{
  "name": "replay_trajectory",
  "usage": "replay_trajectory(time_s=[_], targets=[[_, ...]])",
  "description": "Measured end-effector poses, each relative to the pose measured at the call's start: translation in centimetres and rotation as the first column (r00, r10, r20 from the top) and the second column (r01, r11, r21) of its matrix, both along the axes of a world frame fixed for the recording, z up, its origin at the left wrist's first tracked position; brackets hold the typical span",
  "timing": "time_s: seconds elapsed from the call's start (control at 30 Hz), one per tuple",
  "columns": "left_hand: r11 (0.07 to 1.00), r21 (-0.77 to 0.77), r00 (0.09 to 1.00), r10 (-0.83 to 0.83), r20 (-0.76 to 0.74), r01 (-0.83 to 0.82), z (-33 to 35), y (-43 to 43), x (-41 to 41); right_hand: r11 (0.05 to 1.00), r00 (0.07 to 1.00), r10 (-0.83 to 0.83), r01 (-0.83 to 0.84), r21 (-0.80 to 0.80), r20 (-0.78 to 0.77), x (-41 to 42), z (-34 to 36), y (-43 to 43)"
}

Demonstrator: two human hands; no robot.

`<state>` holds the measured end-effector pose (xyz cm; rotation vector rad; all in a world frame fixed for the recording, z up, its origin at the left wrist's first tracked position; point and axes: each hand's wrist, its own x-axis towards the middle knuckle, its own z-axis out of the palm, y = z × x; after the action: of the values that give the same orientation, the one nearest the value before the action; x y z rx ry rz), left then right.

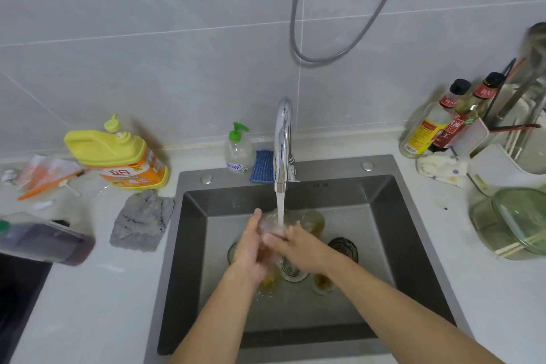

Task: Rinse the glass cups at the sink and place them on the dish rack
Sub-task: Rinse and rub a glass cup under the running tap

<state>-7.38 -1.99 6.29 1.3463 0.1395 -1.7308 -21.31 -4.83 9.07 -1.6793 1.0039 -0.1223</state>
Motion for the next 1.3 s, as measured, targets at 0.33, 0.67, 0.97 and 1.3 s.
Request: replay_trajectory(time_s=[0.33,0.67,0.97,1.3], targets=[[0.997,-0.036,0.998,0.065,0.000,-0.065,0.4,-0.5,0.0,0.988,0.990,-0.110,0.099,0.118,0.090,0.4,0.8,-1.2],[0.998,-0.058,0.996,-0.012,0.093,0.017,-0.2,0.9,-0.1,0.998,0.999,-0.039,0.036,0.059,0.037,-0.9,0.3,0.1],[0.999,-0.024,0.996,-0.037,0.080,0.039,0.4,1.2,-0.1,1.000,1.000,0.021,-0.021,0.018,-0.013,-1.5,-0.2,0.4],[0.998,-0.047,0.996,-0.039,0.085,0.043,1.0,1.6,-0.4,0.994,0.993,0.098,-0.101,-0.043,-0.059,-1.8,-0.4,0.3]])
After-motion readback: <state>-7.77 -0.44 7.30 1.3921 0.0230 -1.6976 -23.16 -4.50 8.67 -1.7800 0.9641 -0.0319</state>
